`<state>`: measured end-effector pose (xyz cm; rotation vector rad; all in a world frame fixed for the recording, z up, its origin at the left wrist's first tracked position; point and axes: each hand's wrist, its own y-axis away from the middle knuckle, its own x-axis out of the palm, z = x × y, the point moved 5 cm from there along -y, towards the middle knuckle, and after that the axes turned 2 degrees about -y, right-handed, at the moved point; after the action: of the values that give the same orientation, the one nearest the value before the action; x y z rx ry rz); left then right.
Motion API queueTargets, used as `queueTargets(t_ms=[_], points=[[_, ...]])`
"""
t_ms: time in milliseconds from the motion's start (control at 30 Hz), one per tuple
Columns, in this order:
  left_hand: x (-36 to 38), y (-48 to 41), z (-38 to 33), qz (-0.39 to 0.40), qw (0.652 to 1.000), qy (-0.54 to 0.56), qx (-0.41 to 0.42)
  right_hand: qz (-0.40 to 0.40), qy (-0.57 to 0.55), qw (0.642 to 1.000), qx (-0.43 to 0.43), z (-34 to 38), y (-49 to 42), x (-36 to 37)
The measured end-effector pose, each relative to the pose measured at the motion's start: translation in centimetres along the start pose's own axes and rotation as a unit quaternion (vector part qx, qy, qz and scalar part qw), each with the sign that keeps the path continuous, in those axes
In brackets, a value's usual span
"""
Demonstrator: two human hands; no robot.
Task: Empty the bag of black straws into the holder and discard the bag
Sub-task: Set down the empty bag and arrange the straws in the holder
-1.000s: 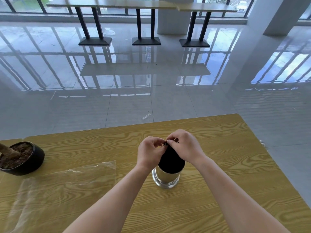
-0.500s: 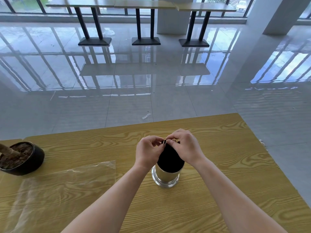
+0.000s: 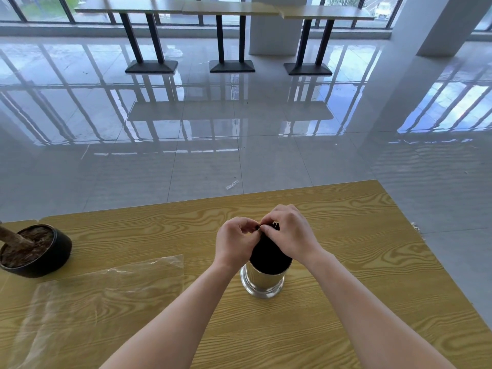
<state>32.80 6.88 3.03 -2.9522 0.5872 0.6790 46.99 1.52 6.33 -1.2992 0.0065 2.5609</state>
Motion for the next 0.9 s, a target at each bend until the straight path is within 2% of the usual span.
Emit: queueTargets(t_ms=[167,367,533,900], points=[[0.1,-0.4,-0.4,0.029,0.999,-0.028,0.000,0.003,-0.019,1.000,0.004,-0.2,0.0,-0.3],[0.3,-0.3,-0.5,0.012,1.000,-0.021,0.004,-0.012,-0.127,0.990,0.067,-1.9,0.6,-1.7],[0.2,-0.2,-0.4,0.000,0.999,-0.035,0.021,0.009,-0.102,0.989,0.108,-3.4,1.1,-1.7],[0.3,-0.3,-0.7,-0.001,0.999,-0.043,0.003,0.028,-0.050,0.993,0.104,-2.4,-0.6,-0.7]])
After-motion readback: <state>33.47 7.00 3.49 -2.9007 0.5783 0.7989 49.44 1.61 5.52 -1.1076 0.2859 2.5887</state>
